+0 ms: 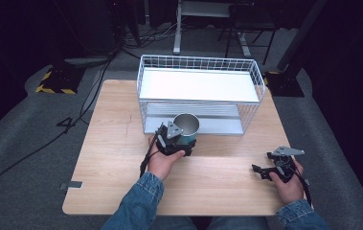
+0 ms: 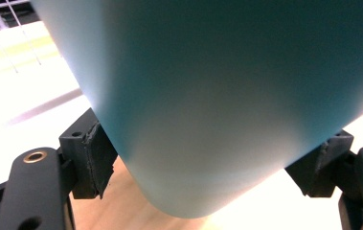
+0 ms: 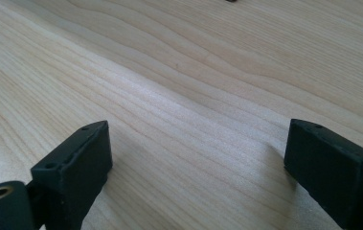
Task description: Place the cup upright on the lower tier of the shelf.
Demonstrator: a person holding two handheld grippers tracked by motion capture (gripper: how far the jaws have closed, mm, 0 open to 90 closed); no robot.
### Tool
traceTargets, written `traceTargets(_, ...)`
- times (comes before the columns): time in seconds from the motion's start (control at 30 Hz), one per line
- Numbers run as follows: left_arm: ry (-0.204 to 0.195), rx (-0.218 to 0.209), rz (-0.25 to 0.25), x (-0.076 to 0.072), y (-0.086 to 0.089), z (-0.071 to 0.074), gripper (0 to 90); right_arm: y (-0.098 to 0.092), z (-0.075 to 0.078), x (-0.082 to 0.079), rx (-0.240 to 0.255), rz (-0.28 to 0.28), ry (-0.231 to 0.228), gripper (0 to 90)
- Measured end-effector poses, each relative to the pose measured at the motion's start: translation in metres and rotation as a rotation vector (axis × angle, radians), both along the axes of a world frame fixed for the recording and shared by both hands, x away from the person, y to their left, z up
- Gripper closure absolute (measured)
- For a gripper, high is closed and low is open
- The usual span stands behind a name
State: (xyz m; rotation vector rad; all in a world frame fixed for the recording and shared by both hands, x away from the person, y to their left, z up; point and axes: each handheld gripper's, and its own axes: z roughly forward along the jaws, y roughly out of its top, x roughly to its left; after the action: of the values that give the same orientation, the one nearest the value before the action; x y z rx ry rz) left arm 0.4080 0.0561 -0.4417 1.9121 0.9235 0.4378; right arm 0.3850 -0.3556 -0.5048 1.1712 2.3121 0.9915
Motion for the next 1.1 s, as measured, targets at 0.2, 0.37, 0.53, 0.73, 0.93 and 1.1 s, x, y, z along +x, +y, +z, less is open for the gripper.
traceTargets(0.2, -0.016, -0.017, 0.018, 0.014, -0.004, -0.001, 22.7, 0.0, 0.0, 0.0, 0.0, 0.0, 0.0, 9.5)
traceTargets(0.37, -0.019, 0.004, 0.028, 0.025, -0.007, -0.003, 22.7, 0.0, 0.0, 0.0, 0.001, 0.001, 0.0, 9.5)
traceTargets(0.53, -0.009, 0.011, 0.04, 0.038, -0.012, -0.007, 22.7, 0.0, 0.0, 0.0, 0.0, -0.001, 0.0, 9.5)
traceTargets(0.73, -0.02, 0.003, 0.079, 0.051, -0.021, -0.013, 22.7, 0.0, 0.0, 0.0, 0.0, -0.001, 0.0, 9.5)
traceTargets(0.93, -0.019, -0.003, 0.116, 0.064, -0.027, -0.02, 22.7, 0.0, 0.0, 0.0, 0.0, -0.001, 0.0, 9.5)
traceTargets(1.1, -0.032, -0.002, 0.152, 0.076, -0.031, -0.026, 22.6, 0.0, 0.0, 0.0, 0.0, 0.0, 0.0, 9.5)
